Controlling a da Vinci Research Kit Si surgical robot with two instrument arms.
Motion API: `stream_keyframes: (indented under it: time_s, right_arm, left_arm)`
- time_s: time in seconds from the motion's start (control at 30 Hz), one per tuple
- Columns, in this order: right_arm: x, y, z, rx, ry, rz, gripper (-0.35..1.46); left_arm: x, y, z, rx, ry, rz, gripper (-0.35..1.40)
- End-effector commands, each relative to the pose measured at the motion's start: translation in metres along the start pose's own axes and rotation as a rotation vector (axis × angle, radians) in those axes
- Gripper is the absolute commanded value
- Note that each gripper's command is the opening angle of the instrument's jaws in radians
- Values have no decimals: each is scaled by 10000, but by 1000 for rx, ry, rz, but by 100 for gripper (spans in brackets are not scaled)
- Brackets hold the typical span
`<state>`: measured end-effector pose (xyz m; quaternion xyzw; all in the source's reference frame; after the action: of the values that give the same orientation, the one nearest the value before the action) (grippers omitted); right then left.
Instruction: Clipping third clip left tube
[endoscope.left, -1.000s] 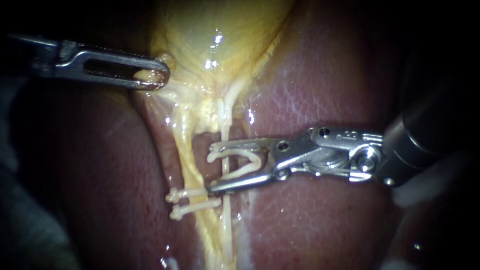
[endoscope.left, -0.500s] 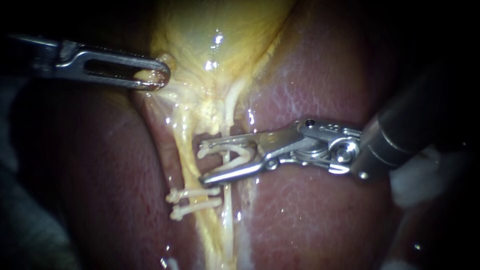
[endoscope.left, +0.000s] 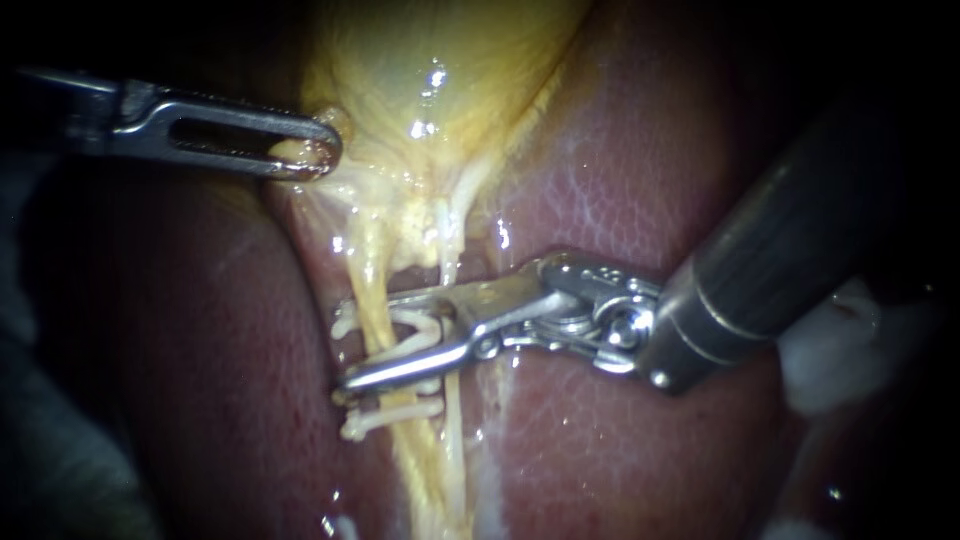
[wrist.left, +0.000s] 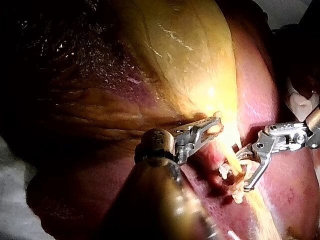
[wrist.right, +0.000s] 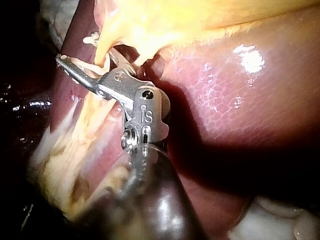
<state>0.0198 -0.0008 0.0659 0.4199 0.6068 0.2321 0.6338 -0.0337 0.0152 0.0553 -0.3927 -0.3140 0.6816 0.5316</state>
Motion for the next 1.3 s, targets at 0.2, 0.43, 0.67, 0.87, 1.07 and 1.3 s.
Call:
stream_keyframes:
  time_s: [0.2, 0.43, 0.67, 0.87, 1.07, 1.3]
  right_arm:
    - [16, -10, -1, 16, 28, 6, 50]
    - [41, -29, -10, 28, 47, 21, 46]
    - [47, -35, -17, 21, 59, 36, 31]
    - [49, -38, -23, 15, 62, 38, -5]
    - [47, -40, -26, 17, 61, 38, -35]
    - [46, -41, -29, 18, 61, 61, -35]
  left_arm:
    - [0, 0, 0, 1, 0, 0, -35]
    - [-1, -1, 1, 1, 0, 1, -35]
    - [-1, -1, 1, 1, 0, 1, -35]
    - [-1, -1, 1, 1, 0, 1, -35]
    - [-1, -1, 1, 1, 0, 1, -35]
    - [0, -1, 1, 0, 0, 1, -35]
